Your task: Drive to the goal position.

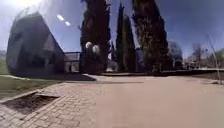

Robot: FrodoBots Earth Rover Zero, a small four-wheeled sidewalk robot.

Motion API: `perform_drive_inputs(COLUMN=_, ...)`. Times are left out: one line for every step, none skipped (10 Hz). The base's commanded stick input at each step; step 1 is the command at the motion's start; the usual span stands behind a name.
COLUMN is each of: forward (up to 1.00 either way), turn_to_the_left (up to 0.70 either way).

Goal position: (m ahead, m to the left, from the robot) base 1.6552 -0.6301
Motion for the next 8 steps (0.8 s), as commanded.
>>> perform_drive_inputs(forward=0.96, turn_to_the_left=0.0)
perform_drive_inputs(forward=0.96, turn_to_the_left=0.0)
perform_drive_inputs(forward=0.96, turn_to_the_left=0.0)
perform_drive_inputs(forward=0.96, turn_to_the_left=0.0)
perform_drive_inputs(forward=0.96, turn_to_the_left=0.0)
perform_drive_inputs(forward=0.96, turn_to_the_left=0.0)
perform_drive_inputs(forward=0.96, turn_to_the_left=0.0)
perform_drive_inputs(forward=0.96, turn_to_the_left=0.0)
